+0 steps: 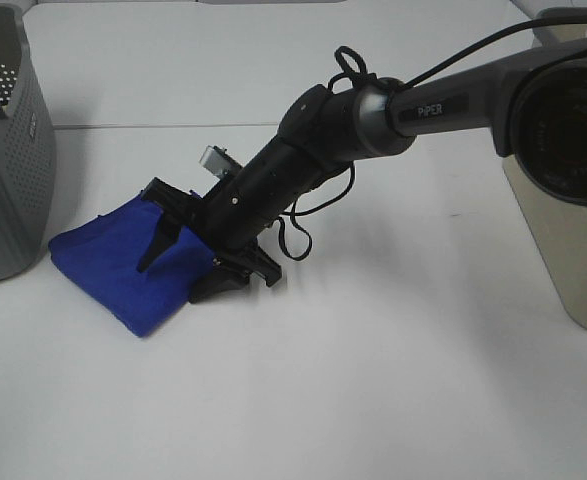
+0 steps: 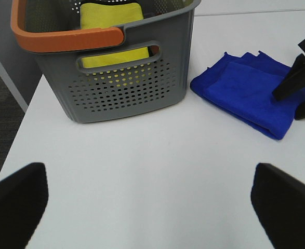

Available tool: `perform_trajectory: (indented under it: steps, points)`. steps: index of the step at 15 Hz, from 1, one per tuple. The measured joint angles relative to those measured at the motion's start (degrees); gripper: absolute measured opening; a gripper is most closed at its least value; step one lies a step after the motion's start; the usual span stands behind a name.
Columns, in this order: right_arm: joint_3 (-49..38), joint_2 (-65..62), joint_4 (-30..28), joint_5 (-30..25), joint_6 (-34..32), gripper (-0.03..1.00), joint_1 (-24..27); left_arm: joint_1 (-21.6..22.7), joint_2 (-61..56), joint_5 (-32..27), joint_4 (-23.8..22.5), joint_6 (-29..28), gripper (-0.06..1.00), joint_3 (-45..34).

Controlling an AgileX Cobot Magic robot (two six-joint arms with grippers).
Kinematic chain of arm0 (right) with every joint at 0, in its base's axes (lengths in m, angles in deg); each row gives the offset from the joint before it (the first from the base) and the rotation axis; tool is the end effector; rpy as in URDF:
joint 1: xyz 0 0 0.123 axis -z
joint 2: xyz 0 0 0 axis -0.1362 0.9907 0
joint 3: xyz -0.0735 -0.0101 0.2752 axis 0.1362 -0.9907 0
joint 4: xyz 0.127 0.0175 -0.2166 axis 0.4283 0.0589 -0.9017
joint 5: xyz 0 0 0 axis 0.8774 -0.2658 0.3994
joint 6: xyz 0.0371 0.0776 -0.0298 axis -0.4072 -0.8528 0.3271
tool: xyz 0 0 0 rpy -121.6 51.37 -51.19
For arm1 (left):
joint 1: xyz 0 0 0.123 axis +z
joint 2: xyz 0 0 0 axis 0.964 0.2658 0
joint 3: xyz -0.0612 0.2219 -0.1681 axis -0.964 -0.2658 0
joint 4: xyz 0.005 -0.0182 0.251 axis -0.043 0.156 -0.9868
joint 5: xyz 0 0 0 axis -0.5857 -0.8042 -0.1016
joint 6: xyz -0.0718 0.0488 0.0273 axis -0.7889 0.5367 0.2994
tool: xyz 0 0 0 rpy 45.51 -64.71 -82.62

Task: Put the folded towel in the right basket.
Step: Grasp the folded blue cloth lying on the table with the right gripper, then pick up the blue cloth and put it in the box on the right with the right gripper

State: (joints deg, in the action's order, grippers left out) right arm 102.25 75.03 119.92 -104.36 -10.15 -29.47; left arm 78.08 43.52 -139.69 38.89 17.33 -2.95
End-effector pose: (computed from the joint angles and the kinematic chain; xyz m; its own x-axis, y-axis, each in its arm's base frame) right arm 0.3557 0.3359 0.0617 -0.9936 -0.0484 0.1025 0.0272 0.7760 0.6302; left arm -0.0057 -0.0004 0.2793 -0.4366 0.0574 -0.8978 -0.0244 0.9968 0.0756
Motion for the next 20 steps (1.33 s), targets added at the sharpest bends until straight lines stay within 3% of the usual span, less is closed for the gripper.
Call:
perform_trajectory:
  steps: [2, 3, 6, 9, 13, 20]
  points:
    - [0.0, 0.69, -0.4, 0.17, -0.11, 0.33, 0.0, 0.0, 0.0, 0.0, 0.0, 0.0, 0.99, 0.0]
    - [0.0, 0.8, -0.86, 0.46, -0.11, 0.25, 0.0, 0.0, 0.0, 0.0, 0.0, 0.0, 0.99, 0.0]
    - [-0.17, 0.92, -0.92, 0.69, -0.06, 0.1, 0.0, 0.0, 0.0, 0.0, 0.0, 0.0, 0.99, 0.0]
    - [-0.17, 0.4, -1.03, 0.46, 3.61, 0.06, 0.52, 0.0, 0.0, 0.0, 0.0, 0.0, 0.99, 0.0]
    - [-1.2, -3.78, -6.59, -0.34, 9.8, 0.06, 4.13, 0.0, 0.0, 0.0, 0.0, 0.0, 0.99, 0.0]
    - [-1.49, -23.43, -8.25, -4.81, 16.9, 0.06, 12.66, 0.0, 0.0, 0.0, 0.0, 0.0, 0.99, 0.0]
